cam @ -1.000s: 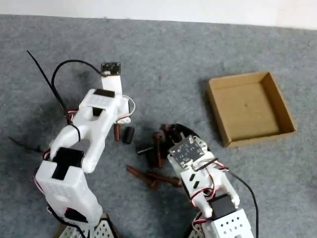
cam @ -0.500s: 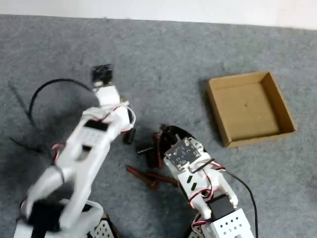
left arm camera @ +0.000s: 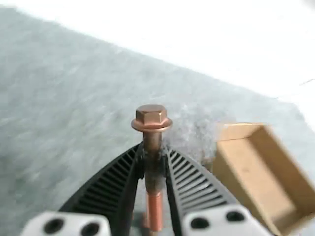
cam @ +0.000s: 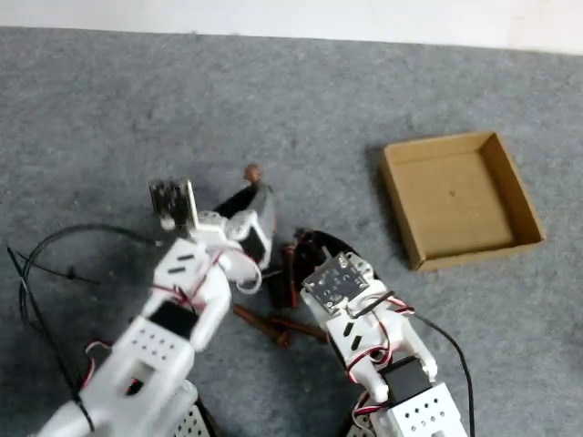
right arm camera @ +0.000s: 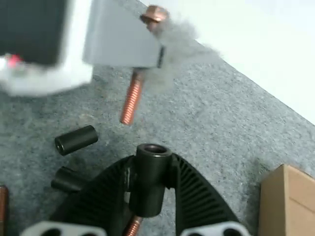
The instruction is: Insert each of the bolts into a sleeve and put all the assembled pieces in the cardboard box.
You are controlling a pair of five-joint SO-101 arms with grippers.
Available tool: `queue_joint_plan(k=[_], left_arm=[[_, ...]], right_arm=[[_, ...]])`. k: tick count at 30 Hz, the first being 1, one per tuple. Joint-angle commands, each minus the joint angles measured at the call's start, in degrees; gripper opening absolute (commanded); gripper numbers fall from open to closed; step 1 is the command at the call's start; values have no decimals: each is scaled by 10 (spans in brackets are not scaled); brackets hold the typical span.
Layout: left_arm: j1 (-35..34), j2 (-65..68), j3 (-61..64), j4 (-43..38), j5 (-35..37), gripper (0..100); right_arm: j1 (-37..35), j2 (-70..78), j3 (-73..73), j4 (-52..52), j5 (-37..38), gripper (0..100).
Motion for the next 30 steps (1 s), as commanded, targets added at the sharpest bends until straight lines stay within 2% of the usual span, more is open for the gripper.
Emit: queue_joint_plan(k=[1, 5, 14, 30], left_arm=[[28, -73, 43, -129, 4, 5], [31, -116, 69, -191, 4, 5], [110, -177, 126, -192, 4, 5], [99, -190, 135, -191, 4, 5]], right_arm=[[-5, -7, 89, 0, -3, 5], [-5, -7, 89, 0, -3, 5], [-3, -10, 89, 0, -3, 5], [-5, -10, 89, -51, -6, 5]])
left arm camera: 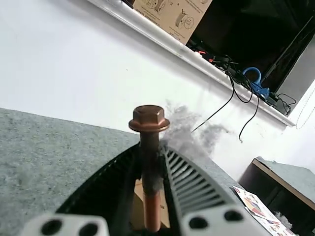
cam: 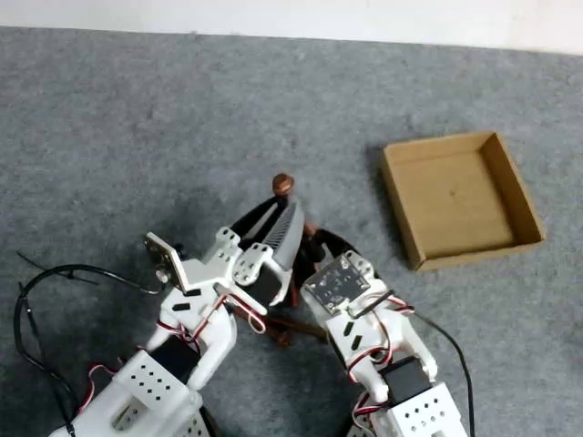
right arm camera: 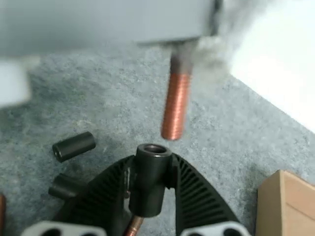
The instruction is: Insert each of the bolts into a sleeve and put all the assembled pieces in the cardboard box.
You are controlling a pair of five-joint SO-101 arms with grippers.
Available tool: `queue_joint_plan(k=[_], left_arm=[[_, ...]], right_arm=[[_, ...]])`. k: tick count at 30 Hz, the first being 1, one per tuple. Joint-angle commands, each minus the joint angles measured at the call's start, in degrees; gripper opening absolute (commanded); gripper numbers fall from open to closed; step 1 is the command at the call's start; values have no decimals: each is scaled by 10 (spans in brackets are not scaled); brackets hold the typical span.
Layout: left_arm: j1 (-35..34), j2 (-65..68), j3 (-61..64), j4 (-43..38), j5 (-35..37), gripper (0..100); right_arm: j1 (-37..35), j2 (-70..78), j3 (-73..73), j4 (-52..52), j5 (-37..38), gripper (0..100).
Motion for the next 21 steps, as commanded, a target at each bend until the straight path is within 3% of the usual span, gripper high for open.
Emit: queue_joint_plan(k=[1, 21], left_arm=[[-2, -15, 4, -17, 3, 5], [-61, -15, -6, -18, 3, 5]], right_arm=[[-5, -10, 89, -36, -6, 5], [-25, -10, 89, -86, -6, 5]])
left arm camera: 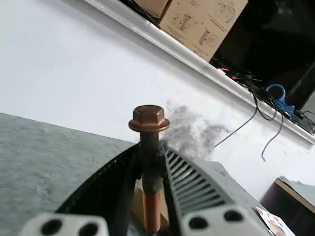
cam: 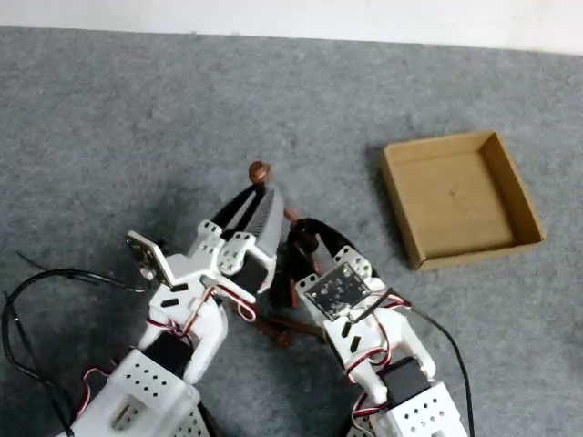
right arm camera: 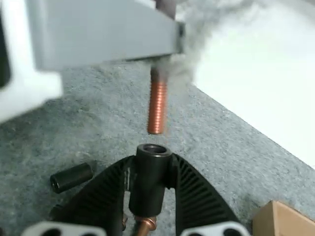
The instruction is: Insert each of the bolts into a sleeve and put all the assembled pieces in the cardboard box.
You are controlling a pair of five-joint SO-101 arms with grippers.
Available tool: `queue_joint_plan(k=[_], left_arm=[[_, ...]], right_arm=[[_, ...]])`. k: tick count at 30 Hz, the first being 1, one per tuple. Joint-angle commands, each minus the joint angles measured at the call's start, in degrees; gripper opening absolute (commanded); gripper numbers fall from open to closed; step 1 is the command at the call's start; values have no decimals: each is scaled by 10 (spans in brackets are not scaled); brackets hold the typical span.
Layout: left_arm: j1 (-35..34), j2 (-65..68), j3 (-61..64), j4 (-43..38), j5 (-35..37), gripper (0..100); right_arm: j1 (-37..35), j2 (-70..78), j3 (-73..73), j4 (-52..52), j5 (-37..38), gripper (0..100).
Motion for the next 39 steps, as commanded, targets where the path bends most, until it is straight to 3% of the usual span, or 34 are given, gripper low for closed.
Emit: queue_joint_plan(k=[1, 6, 30, 34, 39], left_arm=[[-5, -13, -6, -13, 1, 5], [23, -13, -4, -12, 0, 5], [28, -13, 17, 47, 3, 5], [29, -13, 17, 105, 3, 5], [79, -13, 14, 174, -2, 6]], right_arm=[[-8, -10, 89, -22, -6, 5], [-8, -10, 89, -22, -6, 5], [0, -6, 89, -20, -3, 5], [18, -10, 89, -22, -4, 5], [26, -10, 89, -22, -5, 5]])
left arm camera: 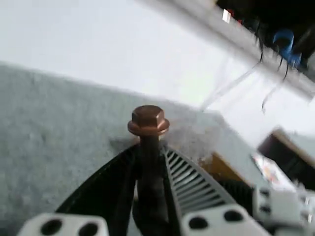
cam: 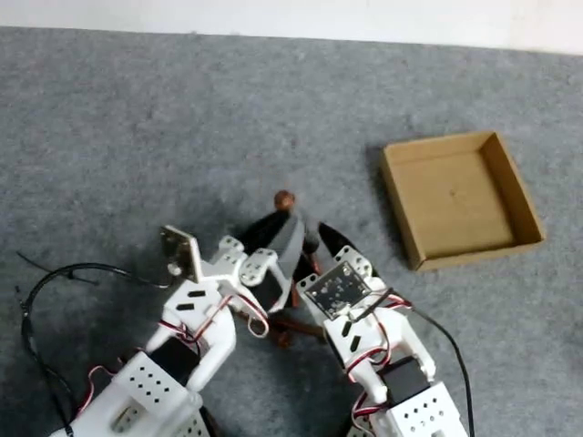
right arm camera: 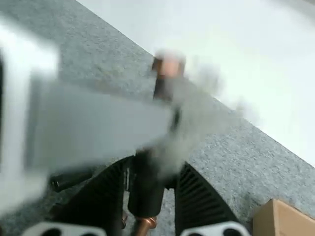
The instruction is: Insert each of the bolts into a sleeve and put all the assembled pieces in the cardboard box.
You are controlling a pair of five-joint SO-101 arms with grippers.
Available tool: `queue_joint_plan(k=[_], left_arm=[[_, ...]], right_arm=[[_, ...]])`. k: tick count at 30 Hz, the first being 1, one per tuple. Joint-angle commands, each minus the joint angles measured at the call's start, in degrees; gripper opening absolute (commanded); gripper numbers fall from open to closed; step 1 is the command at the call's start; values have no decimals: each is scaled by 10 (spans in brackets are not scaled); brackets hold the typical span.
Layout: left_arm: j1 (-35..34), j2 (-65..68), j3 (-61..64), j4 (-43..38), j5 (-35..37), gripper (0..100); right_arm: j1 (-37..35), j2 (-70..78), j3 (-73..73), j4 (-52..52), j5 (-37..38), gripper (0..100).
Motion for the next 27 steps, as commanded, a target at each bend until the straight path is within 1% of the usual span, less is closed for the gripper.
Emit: queue_joint_plan(k=[1, 5, 9, 12, 15, 18, 20, 22, 27], left_arm=[[39, -8, 11, 41, -4, 6], [36, -8, 11, 47, -4, 8], [-7, -8, 1, 48, -2, 18], [-30, -8, 0, 48, -1, 112], [-23, -7, 2, 49, -1, 240], [-20, -8, -3, 72, -1, 325], [-27, -8, -16, 87, 0, 357], [-51, -8, -21, 84, 3, 377], [-136, -8, -34, 69, 78, 359]], right_arm=[[17, -11, 88, -20, -6, 5], [17, -11, 88, -20, -6, 5], [18, -11, 88, -18, -6, 5], [18, -8, 88, -17, -6, 5], [19, -7, 88, -16, -6, 5], [34, -7, 88, -16, -6, 5], [49, -7, 88, -16, -6, 5], [59, -8, 88, -16, -6, 5], [70, -7, 88, -16, -7, 5]])
